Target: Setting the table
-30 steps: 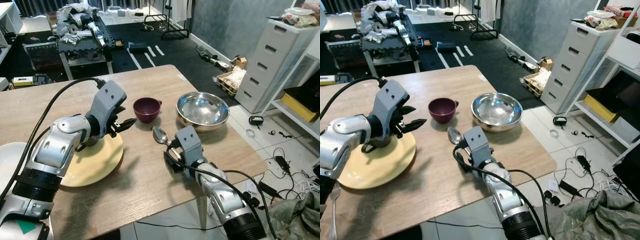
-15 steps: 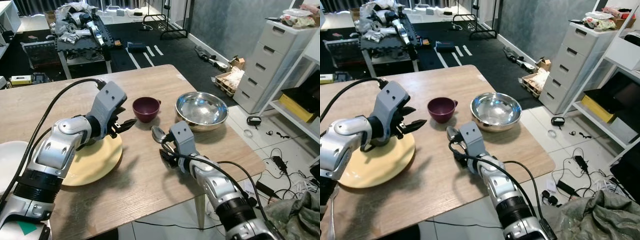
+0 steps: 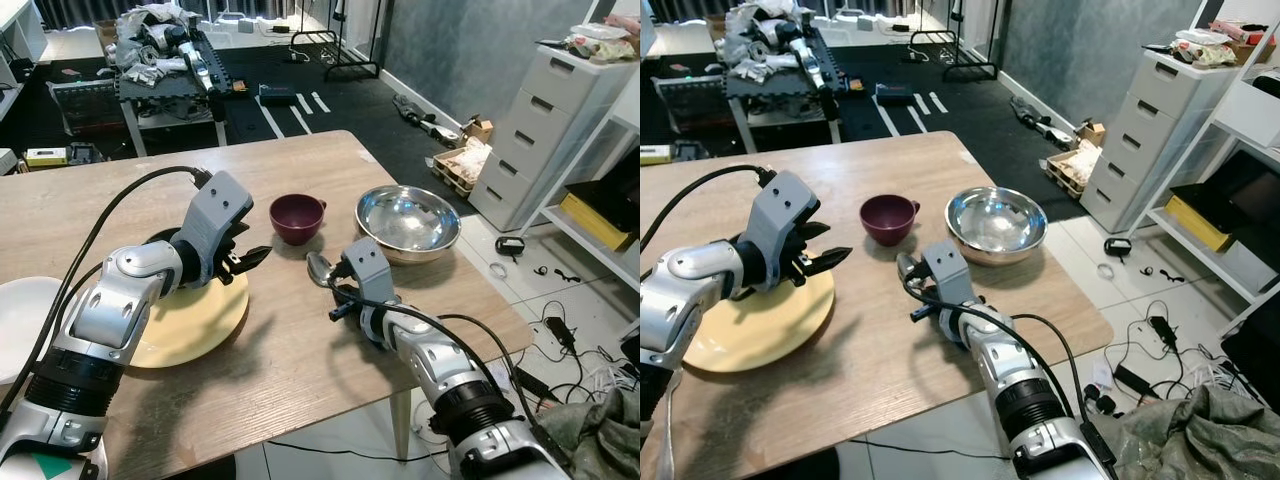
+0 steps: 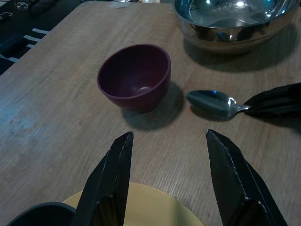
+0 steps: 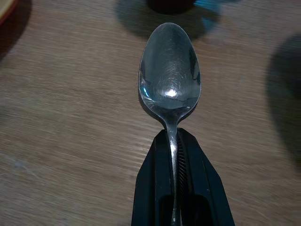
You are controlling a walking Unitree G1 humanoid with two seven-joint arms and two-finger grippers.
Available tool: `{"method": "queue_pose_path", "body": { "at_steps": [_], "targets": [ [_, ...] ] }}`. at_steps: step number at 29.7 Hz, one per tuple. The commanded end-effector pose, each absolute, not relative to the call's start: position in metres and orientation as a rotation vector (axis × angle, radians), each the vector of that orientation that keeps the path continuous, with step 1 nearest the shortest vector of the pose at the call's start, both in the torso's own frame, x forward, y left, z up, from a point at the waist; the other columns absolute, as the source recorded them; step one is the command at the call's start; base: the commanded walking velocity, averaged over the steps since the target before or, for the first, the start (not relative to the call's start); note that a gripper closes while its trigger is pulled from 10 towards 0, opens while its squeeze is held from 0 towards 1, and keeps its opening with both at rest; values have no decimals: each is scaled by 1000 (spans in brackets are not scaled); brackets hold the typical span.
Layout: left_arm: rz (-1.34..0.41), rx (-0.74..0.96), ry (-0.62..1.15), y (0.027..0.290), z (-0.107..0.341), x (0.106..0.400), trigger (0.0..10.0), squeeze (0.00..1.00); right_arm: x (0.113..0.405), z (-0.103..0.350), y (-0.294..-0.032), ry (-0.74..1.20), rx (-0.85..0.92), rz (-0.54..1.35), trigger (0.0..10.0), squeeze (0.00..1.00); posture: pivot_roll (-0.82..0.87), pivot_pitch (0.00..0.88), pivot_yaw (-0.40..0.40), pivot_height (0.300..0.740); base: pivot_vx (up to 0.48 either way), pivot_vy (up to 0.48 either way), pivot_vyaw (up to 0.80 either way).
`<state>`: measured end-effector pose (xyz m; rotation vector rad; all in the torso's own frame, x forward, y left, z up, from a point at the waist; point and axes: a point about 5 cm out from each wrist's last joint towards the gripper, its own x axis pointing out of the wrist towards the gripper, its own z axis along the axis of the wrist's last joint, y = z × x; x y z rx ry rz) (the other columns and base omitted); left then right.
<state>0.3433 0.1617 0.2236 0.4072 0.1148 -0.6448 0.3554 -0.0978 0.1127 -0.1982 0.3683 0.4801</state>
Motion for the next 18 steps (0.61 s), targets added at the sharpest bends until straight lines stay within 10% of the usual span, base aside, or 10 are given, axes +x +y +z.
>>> {"method": "queue_pose_path", "body": {
  "at_steps": [1,13,14,18],
  "targets": [
    [-639,407,131,161,220,343,10000,0,343,80,-116,518,-189,422,0,0,43,53,27,740,0,0,0],
    [-573,332,61,159,233,342,10000,0,330,167,-133,54,134,336,431,0,14,38,59,740,0,0,0],
    [-563,313,46,159,237,339,10000,0,320,180,-133,-14,178,347,10000,0,6,36,63,740,0,0,0],
    [-555,278,27,157,242,333,10000,0,298,198,-133,-106,244,380,10000,0,-4,36,68,740,0,0,0]
  ]
}}
